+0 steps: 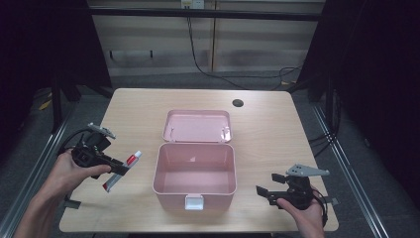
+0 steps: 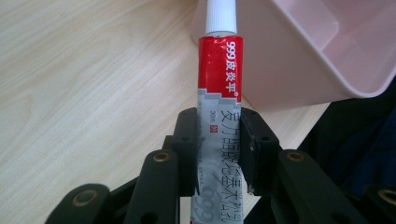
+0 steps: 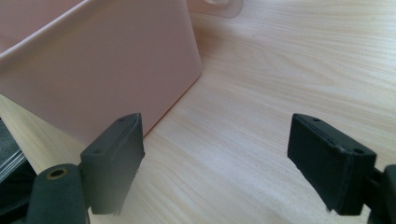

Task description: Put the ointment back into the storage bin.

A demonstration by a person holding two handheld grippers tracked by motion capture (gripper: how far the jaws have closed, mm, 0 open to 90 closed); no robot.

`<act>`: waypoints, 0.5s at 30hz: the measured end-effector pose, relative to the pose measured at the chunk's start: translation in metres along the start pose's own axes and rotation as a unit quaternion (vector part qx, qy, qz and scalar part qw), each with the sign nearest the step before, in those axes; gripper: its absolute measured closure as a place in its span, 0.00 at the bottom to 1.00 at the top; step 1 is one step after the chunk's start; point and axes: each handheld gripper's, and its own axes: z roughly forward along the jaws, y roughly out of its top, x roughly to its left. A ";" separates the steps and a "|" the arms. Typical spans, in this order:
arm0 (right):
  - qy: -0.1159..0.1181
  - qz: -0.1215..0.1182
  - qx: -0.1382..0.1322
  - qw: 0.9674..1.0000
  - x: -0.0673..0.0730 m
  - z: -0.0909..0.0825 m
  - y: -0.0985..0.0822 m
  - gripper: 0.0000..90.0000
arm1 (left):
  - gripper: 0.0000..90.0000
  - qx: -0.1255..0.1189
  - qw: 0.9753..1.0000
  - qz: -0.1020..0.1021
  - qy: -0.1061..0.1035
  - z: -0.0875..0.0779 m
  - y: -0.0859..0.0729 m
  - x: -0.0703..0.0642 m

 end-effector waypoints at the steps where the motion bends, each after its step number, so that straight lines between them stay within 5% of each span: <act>1: 0.000 0.001 0.001 1.000 0.000 0.000 0.000 0.20 | 0.78 0.000 1.000 0.003 -0.001 -0.001 0.001 -0.001; 15: 0.001 0.002 0.000 1.000 -0.001 0.000 0.000 0.20 | 0.78 0.000 1.000 0.017 -0.004 -0.013 0.015 -0.007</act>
